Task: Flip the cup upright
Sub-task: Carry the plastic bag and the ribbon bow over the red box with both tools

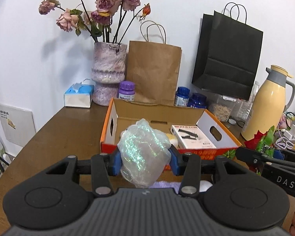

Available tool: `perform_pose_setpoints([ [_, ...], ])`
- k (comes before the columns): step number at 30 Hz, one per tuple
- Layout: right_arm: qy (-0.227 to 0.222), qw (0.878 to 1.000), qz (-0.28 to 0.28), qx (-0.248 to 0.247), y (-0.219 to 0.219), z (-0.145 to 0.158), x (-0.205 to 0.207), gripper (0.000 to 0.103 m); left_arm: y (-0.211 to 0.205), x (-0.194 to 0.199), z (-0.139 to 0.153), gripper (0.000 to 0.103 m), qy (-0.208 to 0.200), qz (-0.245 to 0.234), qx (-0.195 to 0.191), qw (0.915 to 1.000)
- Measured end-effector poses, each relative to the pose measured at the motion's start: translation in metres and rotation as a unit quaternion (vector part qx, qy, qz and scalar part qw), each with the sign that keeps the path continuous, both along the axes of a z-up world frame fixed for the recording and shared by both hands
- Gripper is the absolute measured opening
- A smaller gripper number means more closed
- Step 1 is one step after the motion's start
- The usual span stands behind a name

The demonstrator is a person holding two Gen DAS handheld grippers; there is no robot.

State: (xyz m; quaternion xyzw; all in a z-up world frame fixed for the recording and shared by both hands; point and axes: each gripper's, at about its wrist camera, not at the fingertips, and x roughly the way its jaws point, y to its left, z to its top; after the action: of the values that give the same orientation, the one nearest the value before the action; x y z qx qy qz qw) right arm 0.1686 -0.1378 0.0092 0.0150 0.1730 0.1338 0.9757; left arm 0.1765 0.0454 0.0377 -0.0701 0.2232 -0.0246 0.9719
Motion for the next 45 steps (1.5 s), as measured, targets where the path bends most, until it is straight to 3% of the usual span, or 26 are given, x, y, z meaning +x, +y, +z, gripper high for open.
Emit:
perform_pose_setpoints([
  [16,-0.006,1.000,0.004,0.010,0.009,0.022,0.044,0.038,-0.013,0.039,0.024,0.047,-0.026,-0.001,-0.005,0.9997],
  [29,-0.001,1.000,-0.001,-0.005,0.016,0.030,0.108,0.038,-0.017,0.100,0.027,0.047,-0.027,0.004,-0.011,0.9996],
  [37,0.015,1.000,-0.009,-0.025,0.019,0.024,0.156,0.038,-0.019,0.141,0.016,0.047,-0.018,0.007,-0.018,0.9997],
  [45,0.025,0.999,-0.016,-0.022,0.012,-0.001,0.184,0.038,-0.018,0.166,-0.001,0.047,0.002,0.011,-0.003,0.9999],
])
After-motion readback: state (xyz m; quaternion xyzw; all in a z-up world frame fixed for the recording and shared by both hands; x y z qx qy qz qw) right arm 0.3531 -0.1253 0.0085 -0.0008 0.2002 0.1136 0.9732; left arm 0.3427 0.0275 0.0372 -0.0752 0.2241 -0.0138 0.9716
